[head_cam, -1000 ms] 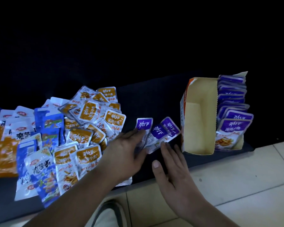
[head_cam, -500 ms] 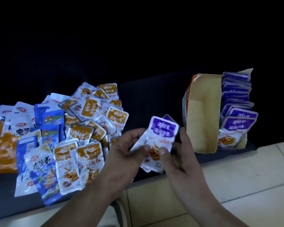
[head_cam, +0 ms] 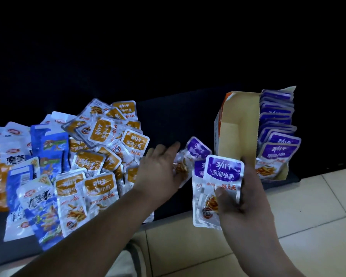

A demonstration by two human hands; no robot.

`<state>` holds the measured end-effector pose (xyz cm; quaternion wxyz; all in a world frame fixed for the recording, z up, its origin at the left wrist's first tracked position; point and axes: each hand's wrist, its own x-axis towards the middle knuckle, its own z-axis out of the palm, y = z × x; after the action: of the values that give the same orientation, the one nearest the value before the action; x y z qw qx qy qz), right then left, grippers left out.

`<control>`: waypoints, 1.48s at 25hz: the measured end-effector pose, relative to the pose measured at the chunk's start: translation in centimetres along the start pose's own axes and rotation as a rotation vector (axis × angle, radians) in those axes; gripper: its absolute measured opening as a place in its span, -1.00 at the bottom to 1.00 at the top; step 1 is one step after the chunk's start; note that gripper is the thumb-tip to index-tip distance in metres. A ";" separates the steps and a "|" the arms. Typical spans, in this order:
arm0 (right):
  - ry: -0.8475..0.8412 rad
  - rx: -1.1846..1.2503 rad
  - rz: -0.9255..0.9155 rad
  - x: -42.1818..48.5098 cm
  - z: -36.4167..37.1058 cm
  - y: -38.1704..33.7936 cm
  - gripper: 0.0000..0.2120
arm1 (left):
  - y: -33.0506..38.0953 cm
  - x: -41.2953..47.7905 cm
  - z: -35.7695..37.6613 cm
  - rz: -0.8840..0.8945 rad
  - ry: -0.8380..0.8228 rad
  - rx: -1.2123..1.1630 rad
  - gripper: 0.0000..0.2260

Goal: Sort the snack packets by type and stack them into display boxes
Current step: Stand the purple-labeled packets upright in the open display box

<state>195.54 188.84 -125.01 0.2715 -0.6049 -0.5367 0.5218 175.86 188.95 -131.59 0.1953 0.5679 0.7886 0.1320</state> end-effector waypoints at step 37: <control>-0.146 0.240 -0.042 0.8 -12.9 0.1 -0.54 | 16.6 -8.8 -0.1 0.050 -0.187 -0.980 -0.44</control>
<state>207.39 192.57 -121.42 0.3129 -0.5173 -0.5013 0.6190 192.26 185.94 -122.97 0.5056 0.4377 0.5992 0.4402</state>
